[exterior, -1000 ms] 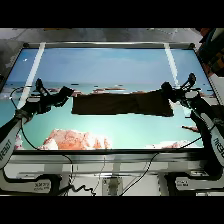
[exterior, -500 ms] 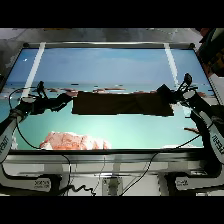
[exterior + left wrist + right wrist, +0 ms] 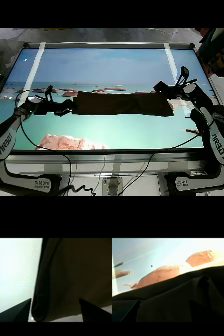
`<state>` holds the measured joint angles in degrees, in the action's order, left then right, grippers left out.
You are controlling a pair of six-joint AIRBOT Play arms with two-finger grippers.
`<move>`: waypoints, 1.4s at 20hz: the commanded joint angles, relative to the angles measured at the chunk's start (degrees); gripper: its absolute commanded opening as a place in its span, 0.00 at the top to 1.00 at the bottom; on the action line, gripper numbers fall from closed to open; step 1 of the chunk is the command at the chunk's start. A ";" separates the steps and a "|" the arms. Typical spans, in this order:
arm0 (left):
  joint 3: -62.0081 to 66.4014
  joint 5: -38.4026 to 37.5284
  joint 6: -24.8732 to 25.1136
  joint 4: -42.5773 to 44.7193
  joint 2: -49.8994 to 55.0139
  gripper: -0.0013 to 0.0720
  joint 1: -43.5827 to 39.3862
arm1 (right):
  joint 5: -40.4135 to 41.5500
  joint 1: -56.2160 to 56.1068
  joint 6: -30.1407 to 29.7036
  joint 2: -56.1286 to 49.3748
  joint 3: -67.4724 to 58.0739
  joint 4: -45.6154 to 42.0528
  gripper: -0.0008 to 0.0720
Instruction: Fold the clothes and pants, and hang the long-sleeved shirts on hangers.
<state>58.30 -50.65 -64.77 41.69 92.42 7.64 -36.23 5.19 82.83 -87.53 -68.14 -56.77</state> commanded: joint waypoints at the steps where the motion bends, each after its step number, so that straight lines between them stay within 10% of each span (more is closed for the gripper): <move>1: 1.68 1.64 -0.37 -2.43 2.86 0.05 -4.09 | -1.55 -3.39 0.02 -0.02 -0.79 -0.28 0.16; 2: 2.78 2.56 0.28 -3.02 2.91 0.11 -4.79 | -2.03 -4.79 0.02 -0.02 -0.79 -0.31 0.39; 5: 8.76 0.02 6.34 -2.12 2.43 0.97 -4.42 | -1.68 -9.92 0.02 -0.02 -0.79 -0.24 0.85; 6: 11.13 -0.94 6.25 -0.59 1.73 0.97 -4.04 | -1.60 -11.87 0.02 -0.02 -0.79 -0.28 0.97; 15: 17.42 -22.49 6.08 7.65 -21.16 0.97 -3.85 | 5.22 -33.51 3.74 -3.23 -3.43 1.51 0.97; 28: 17.18 -16.41 2.99 16.11 -30.21 0.97 -0.92 | 4.39 -47.89 5.22 -16.72 -20.06 7.32 0.97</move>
<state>75.55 -67.81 -60.10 59.00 61.28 6.81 -32.69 -43.81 87.92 -104.29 -87.33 -48.62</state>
